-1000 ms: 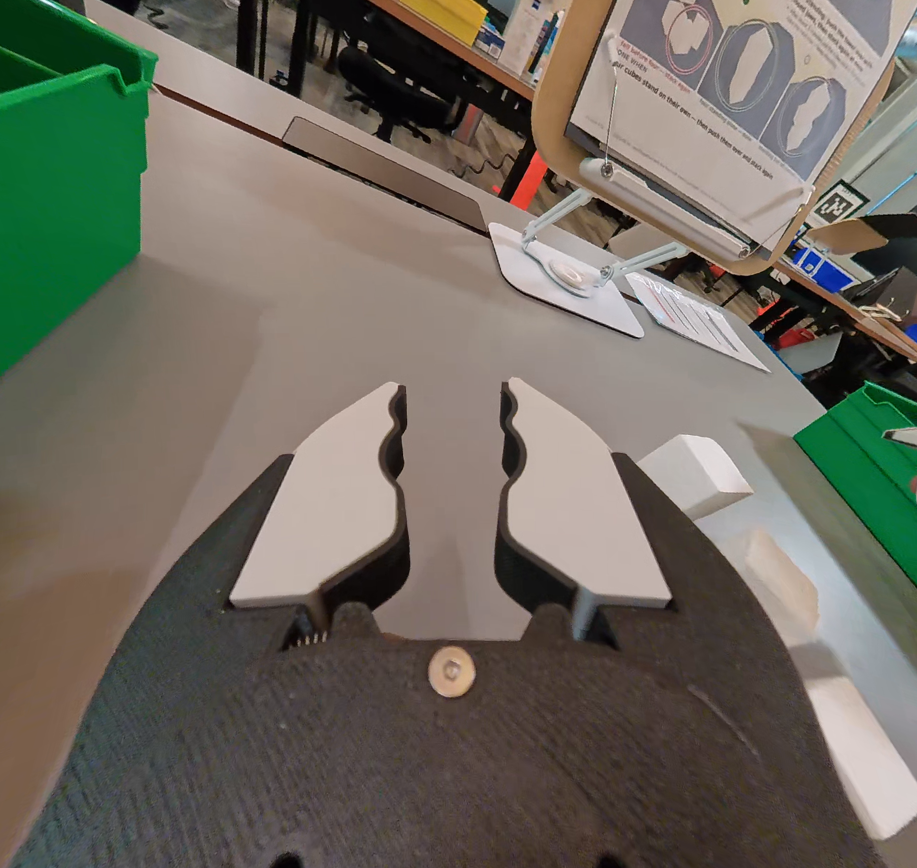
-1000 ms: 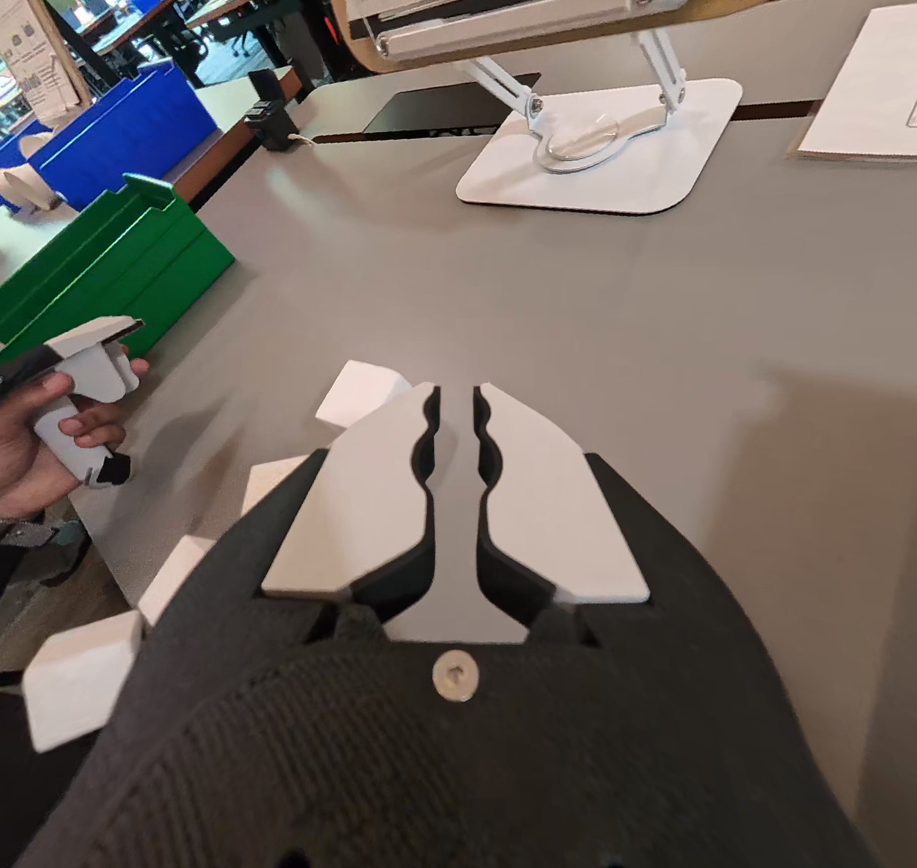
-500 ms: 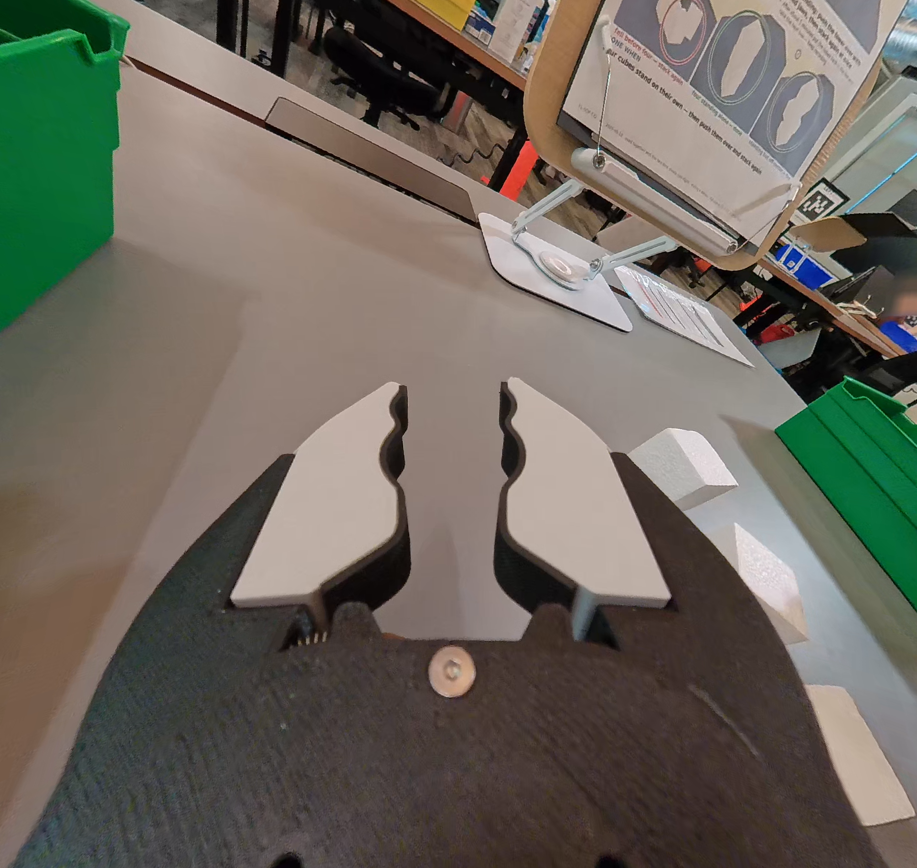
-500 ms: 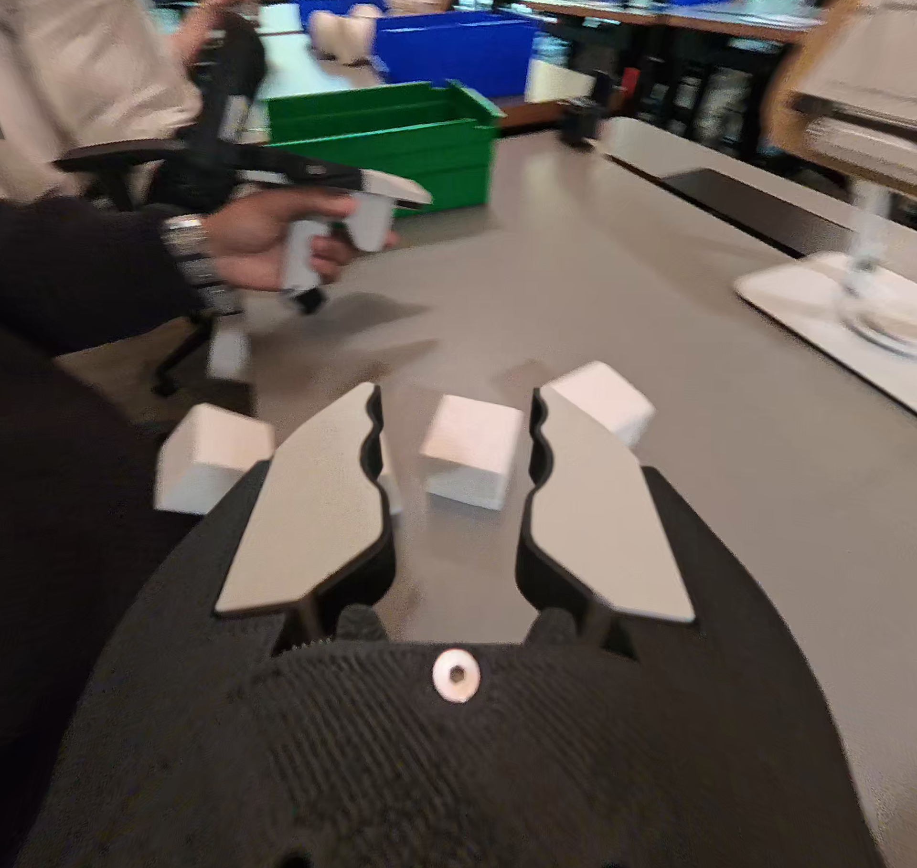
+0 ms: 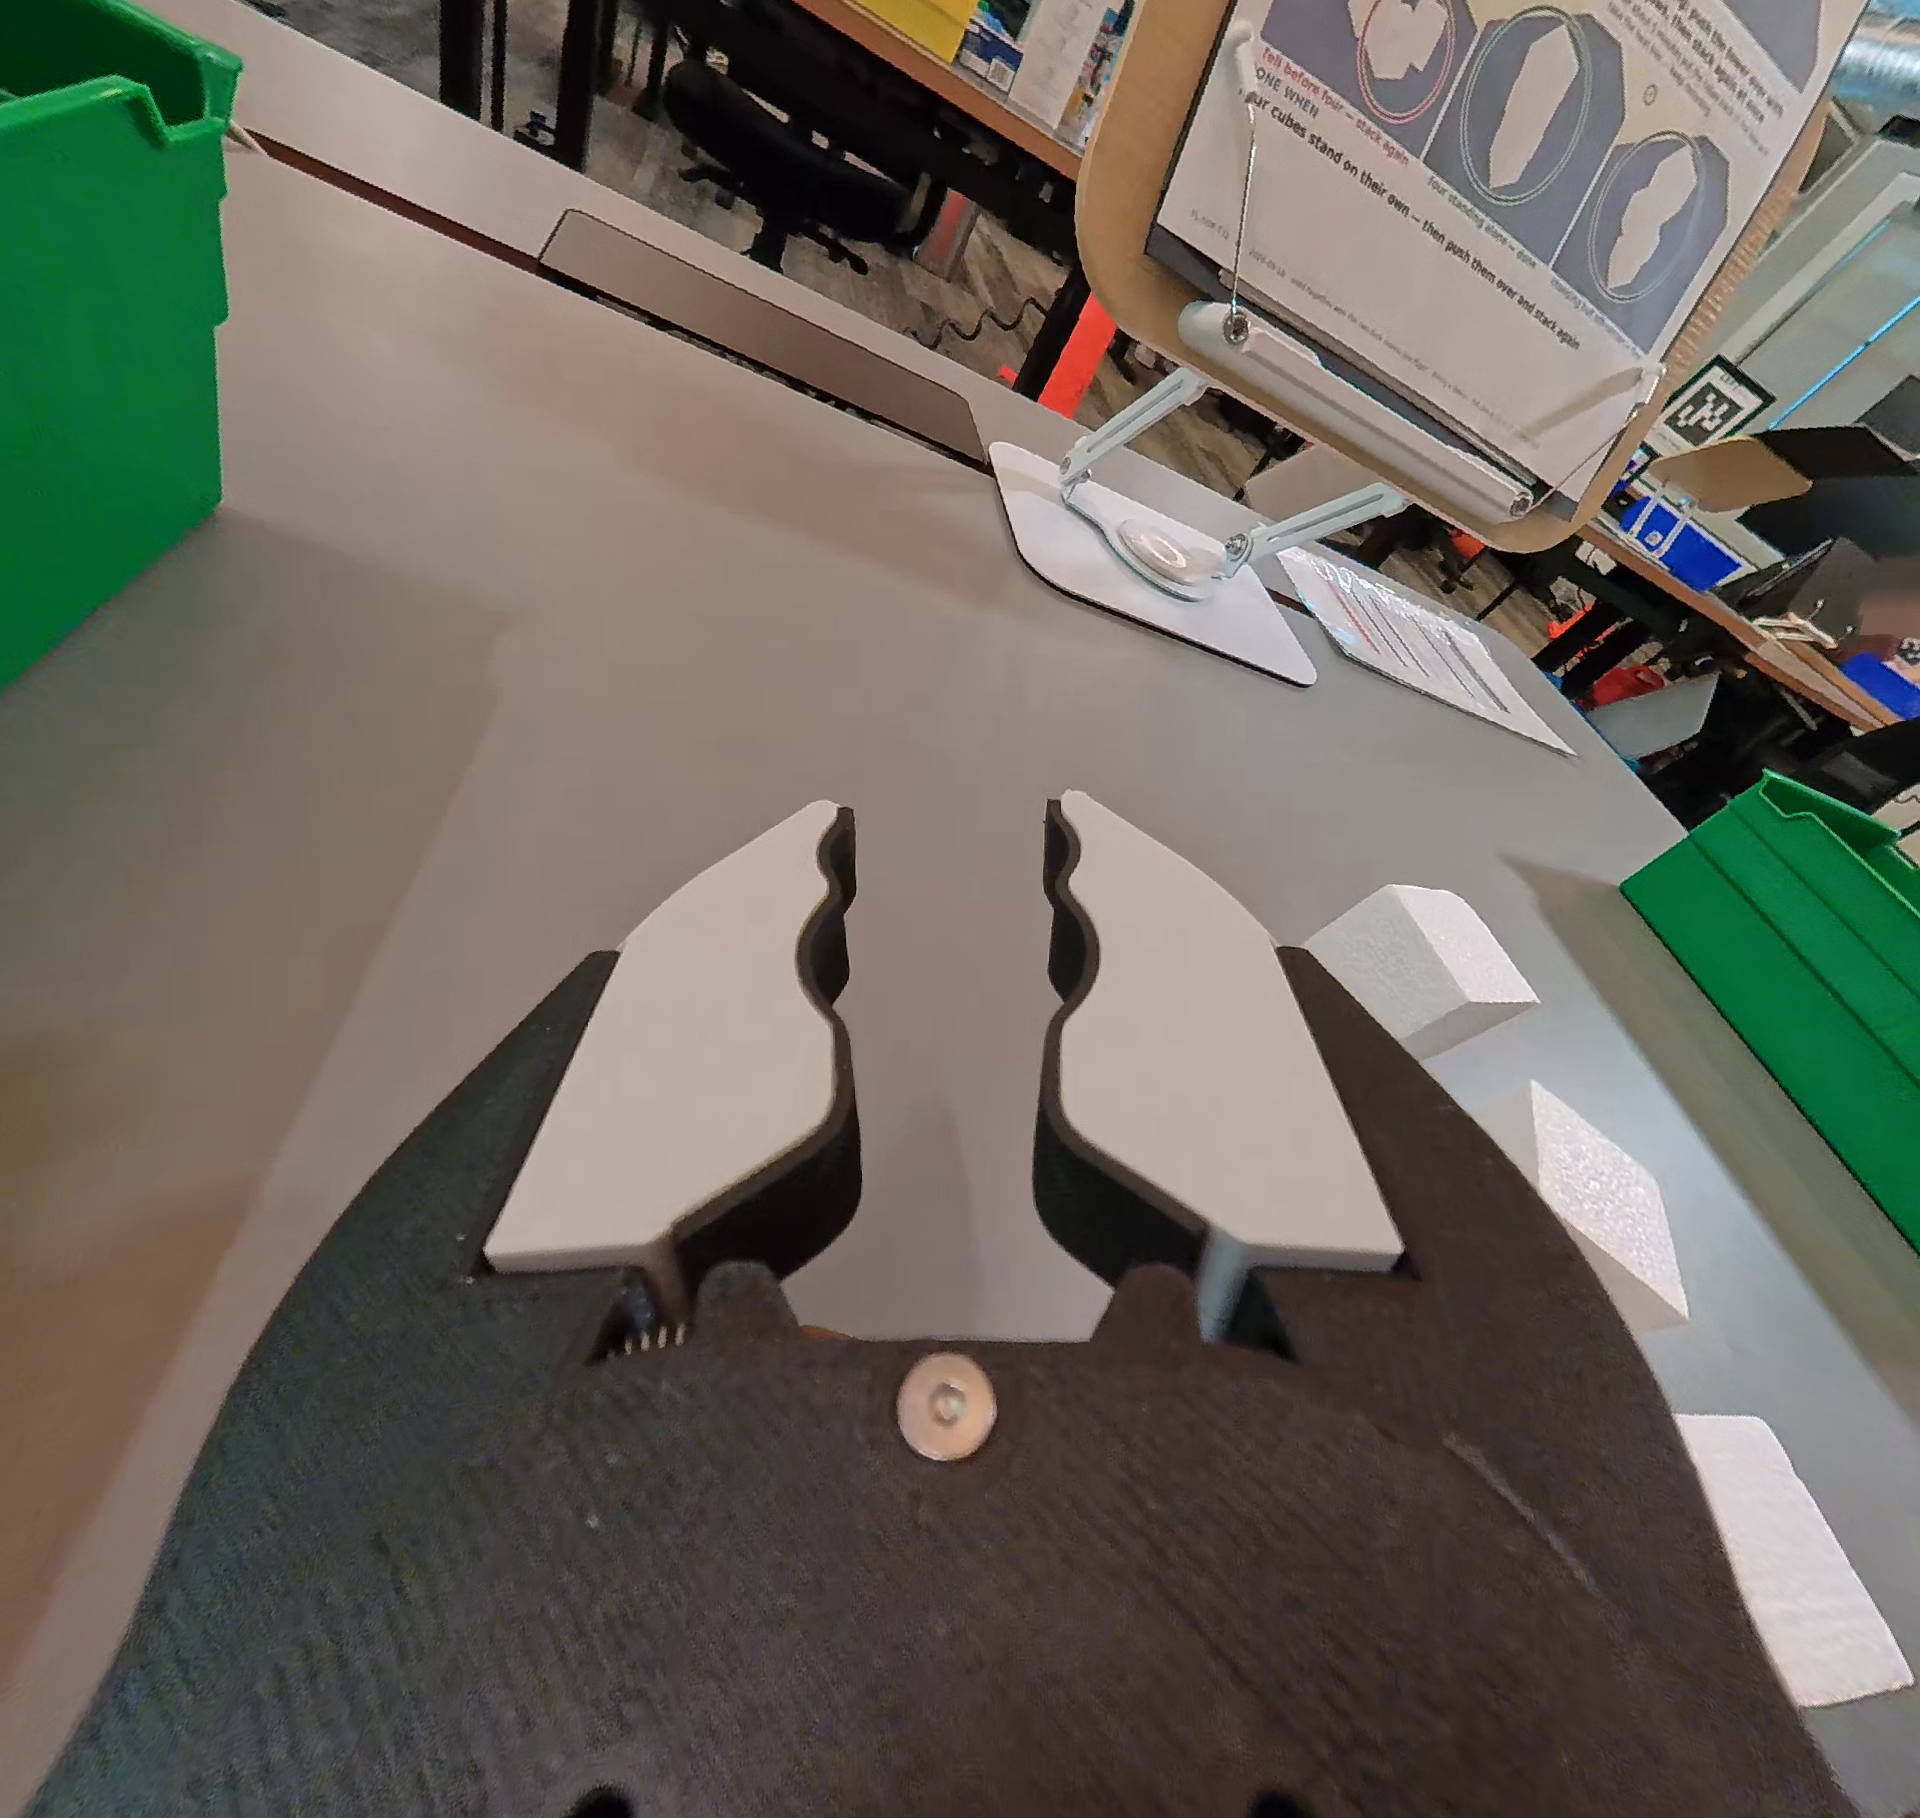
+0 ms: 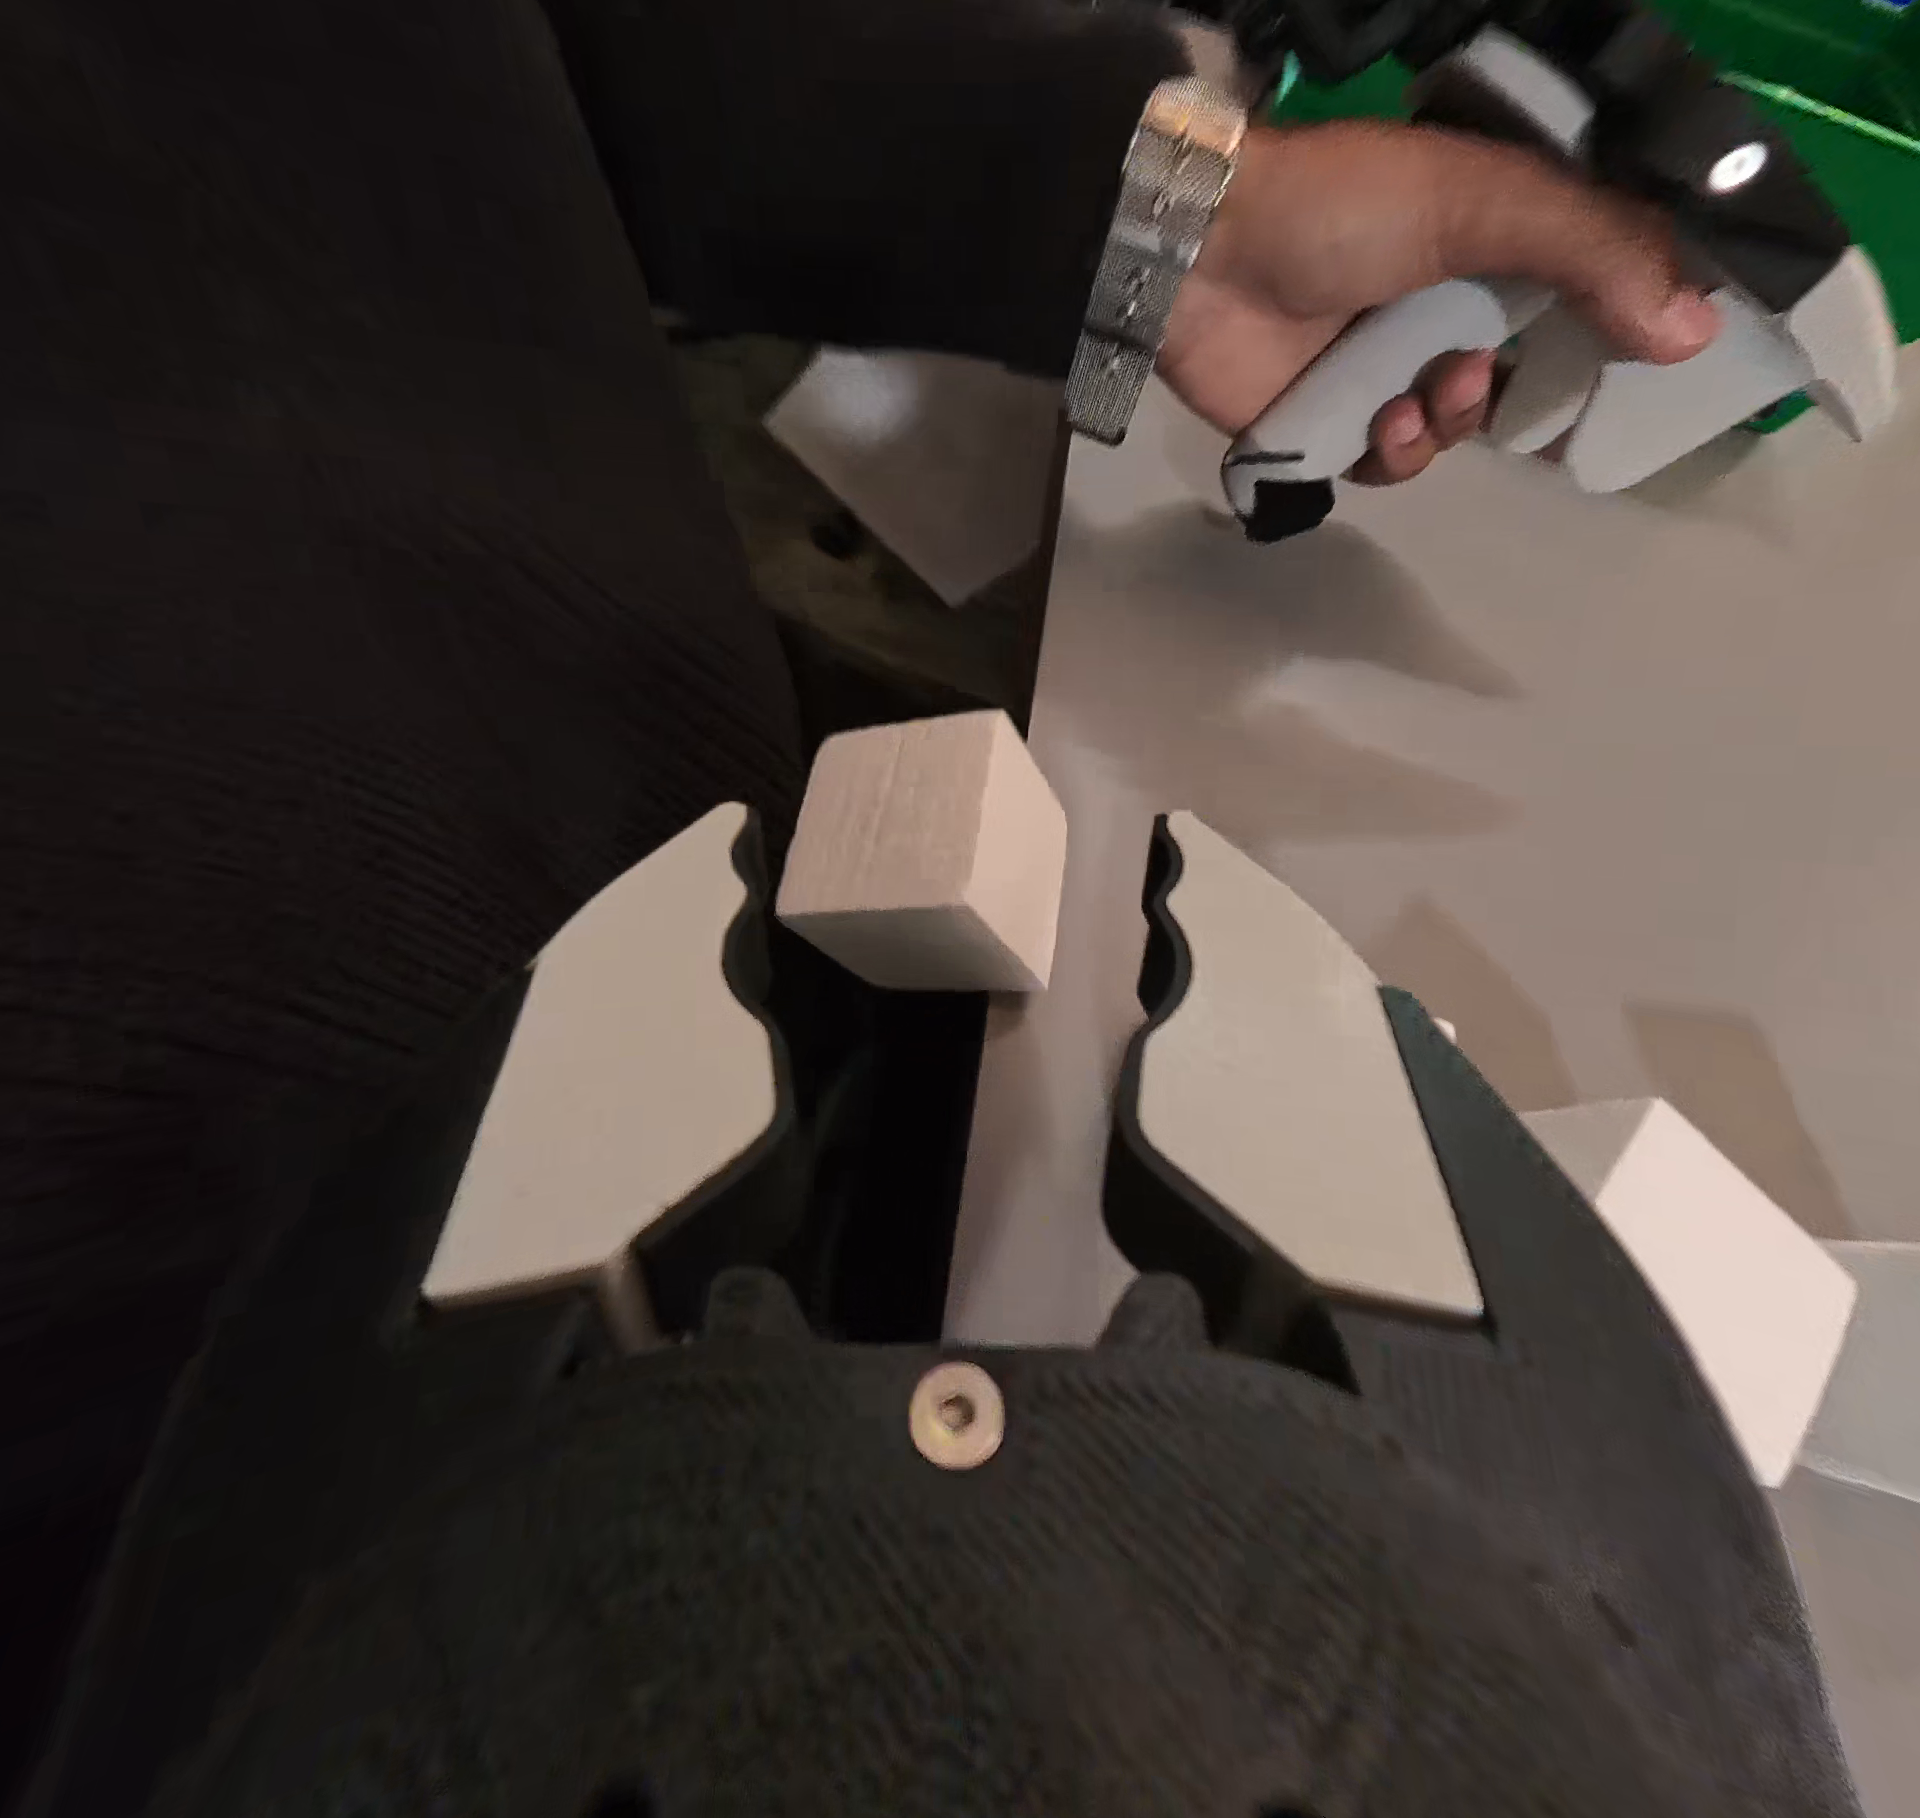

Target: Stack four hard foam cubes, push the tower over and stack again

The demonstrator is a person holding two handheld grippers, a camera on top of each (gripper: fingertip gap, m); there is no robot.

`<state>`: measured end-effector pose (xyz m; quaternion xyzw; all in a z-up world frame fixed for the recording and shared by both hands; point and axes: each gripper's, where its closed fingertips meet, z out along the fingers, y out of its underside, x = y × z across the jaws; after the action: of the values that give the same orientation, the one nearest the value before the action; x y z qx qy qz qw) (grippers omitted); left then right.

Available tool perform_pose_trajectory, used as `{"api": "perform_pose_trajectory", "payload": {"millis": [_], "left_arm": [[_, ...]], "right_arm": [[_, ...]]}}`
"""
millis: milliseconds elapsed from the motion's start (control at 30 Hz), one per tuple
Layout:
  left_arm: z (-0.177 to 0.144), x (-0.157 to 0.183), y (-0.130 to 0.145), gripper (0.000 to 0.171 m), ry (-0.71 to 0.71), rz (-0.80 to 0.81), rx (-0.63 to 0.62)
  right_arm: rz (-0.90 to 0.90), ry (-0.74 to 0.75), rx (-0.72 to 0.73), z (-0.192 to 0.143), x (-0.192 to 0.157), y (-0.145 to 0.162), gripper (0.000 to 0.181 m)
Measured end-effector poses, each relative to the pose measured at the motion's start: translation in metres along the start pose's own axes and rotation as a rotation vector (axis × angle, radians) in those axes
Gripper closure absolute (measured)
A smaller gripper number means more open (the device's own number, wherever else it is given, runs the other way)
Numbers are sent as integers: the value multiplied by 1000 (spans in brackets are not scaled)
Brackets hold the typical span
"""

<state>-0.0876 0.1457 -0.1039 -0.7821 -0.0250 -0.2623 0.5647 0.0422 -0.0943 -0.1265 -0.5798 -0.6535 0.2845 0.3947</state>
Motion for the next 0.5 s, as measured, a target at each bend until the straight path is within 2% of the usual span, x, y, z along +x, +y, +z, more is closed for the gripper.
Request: {"api": "perform_pose_trajectory", "payload": {"millis": [100, 233, 367, 500], "left_arm": [[0, 0, 0, 137, -2, 6, 0], [0, 0, 0, 137, -2, 3, 1], [0, 0, 0, 137, -1, 6, 0], [0, -1, 0, 137, -1, 1, -1]], "right_arm": [[-125, 40, -104, 11, -5, 16, 109], [-232, 68, -158, 22, -12, 26, 116], [-256, 85, -186, 28, -11, 30, 126], [-214, 90, -146, 22, -7, 23, 126]]}}
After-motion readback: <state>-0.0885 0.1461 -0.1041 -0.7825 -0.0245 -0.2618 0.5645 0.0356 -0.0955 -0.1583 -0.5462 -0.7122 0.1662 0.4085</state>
